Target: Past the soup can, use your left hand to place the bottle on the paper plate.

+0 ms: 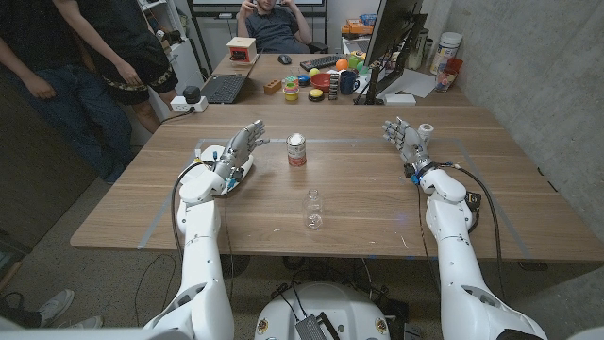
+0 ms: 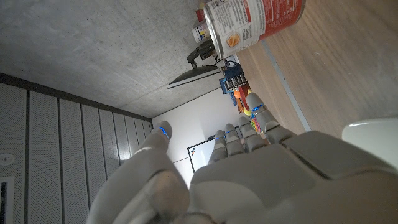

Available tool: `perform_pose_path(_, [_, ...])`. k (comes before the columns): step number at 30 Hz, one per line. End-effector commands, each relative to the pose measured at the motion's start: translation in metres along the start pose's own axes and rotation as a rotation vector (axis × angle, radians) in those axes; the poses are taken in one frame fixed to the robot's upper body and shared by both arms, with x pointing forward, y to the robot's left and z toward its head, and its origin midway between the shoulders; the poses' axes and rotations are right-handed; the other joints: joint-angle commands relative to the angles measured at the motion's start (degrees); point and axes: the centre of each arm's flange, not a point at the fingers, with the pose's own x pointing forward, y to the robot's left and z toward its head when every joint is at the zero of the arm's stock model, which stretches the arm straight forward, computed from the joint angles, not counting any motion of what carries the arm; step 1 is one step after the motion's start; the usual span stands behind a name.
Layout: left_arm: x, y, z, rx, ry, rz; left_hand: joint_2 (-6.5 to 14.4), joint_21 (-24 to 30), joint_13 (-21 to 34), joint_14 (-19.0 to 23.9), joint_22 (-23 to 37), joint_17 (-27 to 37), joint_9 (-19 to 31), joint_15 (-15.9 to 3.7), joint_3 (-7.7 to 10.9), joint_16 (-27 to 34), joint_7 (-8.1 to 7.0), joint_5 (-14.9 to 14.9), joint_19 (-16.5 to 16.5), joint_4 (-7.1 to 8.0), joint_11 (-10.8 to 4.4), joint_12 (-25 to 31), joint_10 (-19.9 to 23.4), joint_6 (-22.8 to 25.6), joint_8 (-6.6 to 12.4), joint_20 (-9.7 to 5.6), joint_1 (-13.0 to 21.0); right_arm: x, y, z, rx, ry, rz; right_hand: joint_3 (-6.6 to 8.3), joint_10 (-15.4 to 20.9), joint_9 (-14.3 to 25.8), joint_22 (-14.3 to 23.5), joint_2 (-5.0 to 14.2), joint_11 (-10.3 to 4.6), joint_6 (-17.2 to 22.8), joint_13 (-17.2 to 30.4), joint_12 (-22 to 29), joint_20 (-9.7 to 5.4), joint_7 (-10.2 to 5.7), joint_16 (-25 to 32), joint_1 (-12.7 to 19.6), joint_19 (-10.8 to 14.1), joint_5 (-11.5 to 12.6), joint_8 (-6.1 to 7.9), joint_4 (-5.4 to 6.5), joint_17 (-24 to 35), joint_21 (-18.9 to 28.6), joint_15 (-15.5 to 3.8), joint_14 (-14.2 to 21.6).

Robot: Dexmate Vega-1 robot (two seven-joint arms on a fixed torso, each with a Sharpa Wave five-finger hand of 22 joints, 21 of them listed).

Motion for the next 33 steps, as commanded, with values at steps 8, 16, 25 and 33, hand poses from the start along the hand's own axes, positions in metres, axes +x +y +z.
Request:
perform_pose_path(8, [-0.018, -0.015, 0.021, 0.199, -0.013, -0.077, -4.0, -0.4, 0.3, 3.6, 0.3, 0.2, 0.3, -3.21, -0.65, 0.4, -1.85, 0.1, 3.7, -5.31, -1.2, 0.5, 1.8, -0.6, 0.52, -1.97, 6.6, -0.001, 0.002, -0.004, -0.001, -0.004, 0.011, 0.09, 0.4, 0.2, 0.3, 0.69, 0.17, 0.2, 0.3, 0.3, -2.5, 0.12, 0.4, -0.8, 0.5, 0.3, 0.33, 0.44, 0.2, -0.3, -0.04, 0.7])
perform_pose_path(16, [-0.025, -0.017, 0.025, 0.284, -0.043, -0.116, -6.5, -0.8, 0.4, 5.2, 0.3, 0.3, 0.4, -3.11, -1.84, 0.5, -0.7, 0.0, 4.7, -6.88, -0.61, 0.7, 2.8, -1.1, 0.61, -1.85, 8.7, -0.003, 0.002, -0.004, -0.006, -0.003, 0.006, -0.17, 0.3, 0.2, 0.3, 0.49, 0.21, 0.2, 0.3, 0.3, -2.51, 0.1, 0.4, -1.2, 0.6, 0.3, 0.31, 0.66, 0.3, -0.4, -0.05, 0.7])
perform_pose_path(25, [-0.033, -0.024, 0.028, 0.336, -0.069, -0.239, -8.3, -1.7, 0.5, 5.4, 0.1, 0.4, 0.4, -2.81, -3.54, 0.0, 0.6, 0.0, 5.0, -8.05, -0.3, 0.4, 1.8, -3.3, 0.12, -1.72, 11.4, -0.005, 0.004, 0.0, -0.009, -0.008, 0.003, -0.5, 0.3, 0.2, 0.3, 0.24, 0.16, 0.1, 0.3, 0.3, -2.46, 0.17, 0.5, -1.6, 0.7, 0.2, 0.3, 0.91, 0.3, -0.5, -0.03, 0.7])
perform_pose_path(33, [-0.038, -0.026, 0.031, 0.384, -0.074, -0.286, -9.2, -3.1, 0.6, 4.9, 0.0, 0.5, 0.5, -1.8, -6.4, -0.5, 2.38, -0.3, 4.6, -8.15, 1.06, 0.5, 0.7, -5.2, -0.18, -0.63, 12.2, -0.007, 0.008, 0.002, -0.017, -0.01, 0.002, -0.76, 0.3, 0.3, 0.3, 0.09, 0.22, 0.1, 0.3, 0.3, -2.45, 0.16, 0.5, -2.0, 0.7, 0.3, 0.3, 1.13, 0.4, -0.7, 0.02, 0.7])
